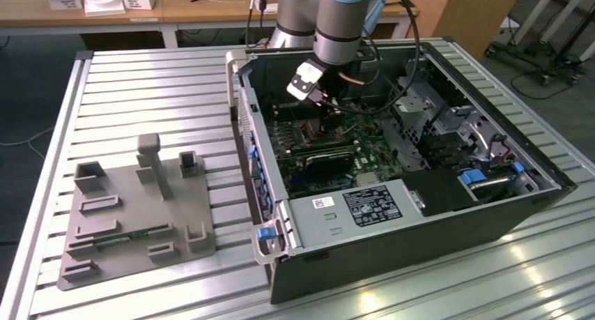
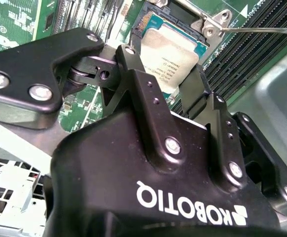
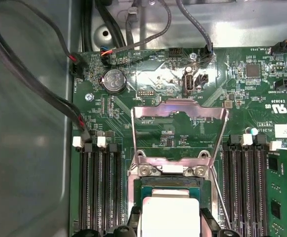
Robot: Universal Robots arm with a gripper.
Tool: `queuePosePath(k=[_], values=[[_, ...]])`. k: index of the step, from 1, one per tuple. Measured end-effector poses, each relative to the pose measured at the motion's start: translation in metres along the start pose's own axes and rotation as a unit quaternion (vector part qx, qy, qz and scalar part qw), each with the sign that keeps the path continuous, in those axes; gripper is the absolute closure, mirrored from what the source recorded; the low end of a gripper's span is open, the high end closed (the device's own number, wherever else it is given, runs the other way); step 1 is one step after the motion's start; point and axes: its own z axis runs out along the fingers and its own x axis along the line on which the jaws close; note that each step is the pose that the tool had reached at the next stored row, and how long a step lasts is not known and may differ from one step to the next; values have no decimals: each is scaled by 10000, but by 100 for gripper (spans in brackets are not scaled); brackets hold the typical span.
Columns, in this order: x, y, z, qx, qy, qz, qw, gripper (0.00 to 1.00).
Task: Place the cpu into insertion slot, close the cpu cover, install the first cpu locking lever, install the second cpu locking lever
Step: 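Place the cpu into insertion slot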
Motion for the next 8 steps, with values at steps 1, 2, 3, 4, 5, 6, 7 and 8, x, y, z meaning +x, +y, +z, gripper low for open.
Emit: queuePosePath(k=[1,2,3,4,5,6,7,8], values=[[0,0,0,0,-1,0,10000,46],[0,0,8,-1,1,0,10000,46],[0,0,14,-1,1,0,10000,46],[1,0,14,-1,1,0,10000,46],[1,0,15,-1,1,0,10000,46],[0,0,15,-1,1,0,10000,46],[0,0,15,-1,1,0,10000,46],[1,0,15,-1,1,0,10000,46]])
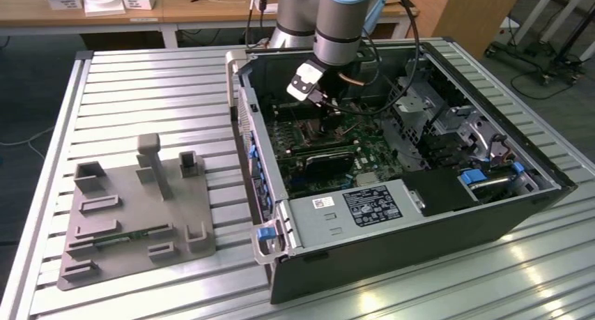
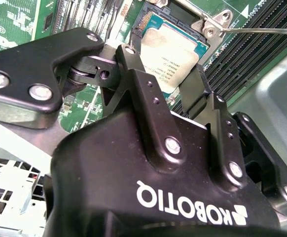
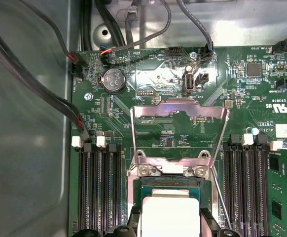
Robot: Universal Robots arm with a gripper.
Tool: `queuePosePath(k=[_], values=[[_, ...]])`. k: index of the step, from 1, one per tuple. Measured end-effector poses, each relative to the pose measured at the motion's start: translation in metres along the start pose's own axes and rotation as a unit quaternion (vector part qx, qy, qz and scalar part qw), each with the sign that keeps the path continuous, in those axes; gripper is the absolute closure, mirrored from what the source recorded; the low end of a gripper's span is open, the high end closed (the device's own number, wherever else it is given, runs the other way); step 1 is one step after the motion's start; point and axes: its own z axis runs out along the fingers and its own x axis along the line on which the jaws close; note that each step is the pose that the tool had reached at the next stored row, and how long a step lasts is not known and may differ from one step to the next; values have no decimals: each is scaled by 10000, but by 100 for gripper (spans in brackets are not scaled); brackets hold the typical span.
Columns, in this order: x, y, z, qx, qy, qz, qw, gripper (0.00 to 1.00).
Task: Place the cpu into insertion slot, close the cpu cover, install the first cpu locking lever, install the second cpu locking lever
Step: 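Place the cpu into insertion slot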
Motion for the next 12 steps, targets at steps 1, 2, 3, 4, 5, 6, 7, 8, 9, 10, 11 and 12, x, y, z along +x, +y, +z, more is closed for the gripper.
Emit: queuePosePath(k=[1,2,3,4,5,6,7,8,9,10,11,12], values=[[0,0,0,0,0,0,10000,46],[0,0,1,0,0,0,10000,46],[0,0,1,0,0,0,10000,46],[0,0,1,0,0,0,10000,46],[1,0,6,-1,2,0,10000,46],[1,0,12,-1,2,0,10000,46],[0,-1,27,0,1,0,10000,46],[0,-1,44,0,-3,0,10000,46],[-4,-2,45,0,-6,0,10000,46],[-7,-2,47,0,-10,0,10000,46],[-8,-2,48,-1,-17,0,10000,46],[-8,-1,49,0,-26,-1,10000,46]])
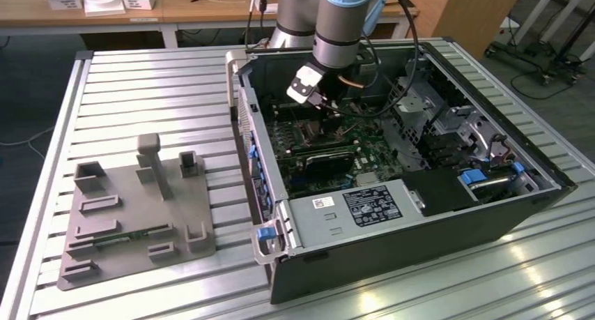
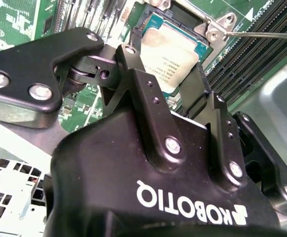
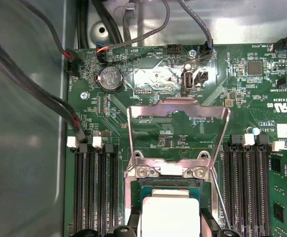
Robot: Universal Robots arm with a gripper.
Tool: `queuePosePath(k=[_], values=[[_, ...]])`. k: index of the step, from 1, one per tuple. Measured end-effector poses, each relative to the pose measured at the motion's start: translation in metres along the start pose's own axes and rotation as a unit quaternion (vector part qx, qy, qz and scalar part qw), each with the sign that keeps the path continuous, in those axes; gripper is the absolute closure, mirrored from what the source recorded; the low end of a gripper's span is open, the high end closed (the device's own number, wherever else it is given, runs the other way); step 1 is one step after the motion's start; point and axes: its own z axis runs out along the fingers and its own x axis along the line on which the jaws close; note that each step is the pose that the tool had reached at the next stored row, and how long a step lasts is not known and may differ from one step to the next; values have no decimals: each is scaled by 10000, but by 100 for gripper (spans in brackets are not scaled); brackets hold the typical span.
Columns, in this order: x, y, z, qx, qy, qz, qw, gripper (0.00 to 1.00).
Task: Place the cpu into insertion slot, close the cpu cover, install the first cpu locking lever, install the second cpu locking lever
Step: 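Place the cpu into insertion slot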
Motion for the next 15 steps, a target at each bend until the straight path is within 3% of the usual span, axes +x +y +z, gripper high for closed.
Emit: queuePosePath(k=[3,15], values=[[-1,0,3,0,-18,-14,10000,46],[0,1,15,-1,-19,-45,10000,46]])
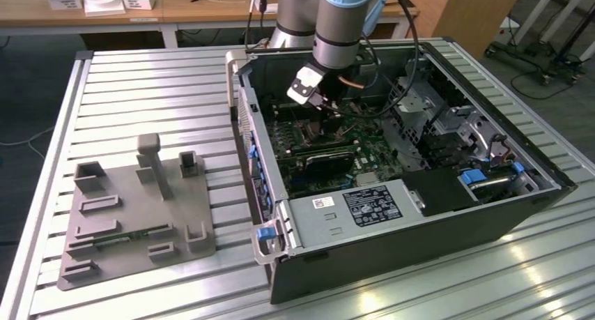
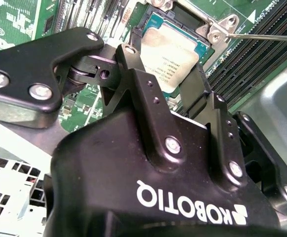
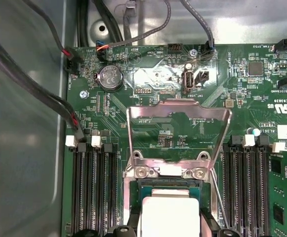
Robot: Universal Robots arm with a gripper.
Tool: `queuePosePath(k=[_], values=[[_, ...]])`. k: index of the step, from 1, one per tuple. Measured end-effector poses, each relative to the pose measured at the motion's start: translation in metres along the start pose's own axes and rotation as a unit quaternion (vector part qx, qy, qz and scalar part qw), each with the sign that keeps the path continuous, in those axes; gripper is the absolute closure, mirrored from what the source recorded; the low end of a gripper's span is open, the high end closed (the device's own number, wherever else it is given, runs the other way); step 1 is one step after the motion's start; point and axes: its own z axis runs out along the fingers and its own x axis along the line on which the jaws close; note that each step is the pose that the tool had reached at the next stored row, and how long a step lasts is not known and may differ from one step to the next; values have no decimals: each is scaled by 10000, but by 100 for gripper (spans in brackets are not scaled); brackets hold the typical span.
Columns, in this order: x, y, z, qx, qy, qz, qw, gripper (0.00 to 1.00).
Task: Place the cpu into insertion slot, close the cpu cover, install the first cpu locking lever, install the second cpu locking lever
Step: 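Place the cpu into insertion slot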
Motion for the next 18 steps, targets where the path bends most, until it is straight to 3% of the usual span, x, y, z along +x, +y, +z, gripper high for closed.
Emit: queuePosePath(k=[18], values=[[0,16,41,6,-2,37,10000,46]])
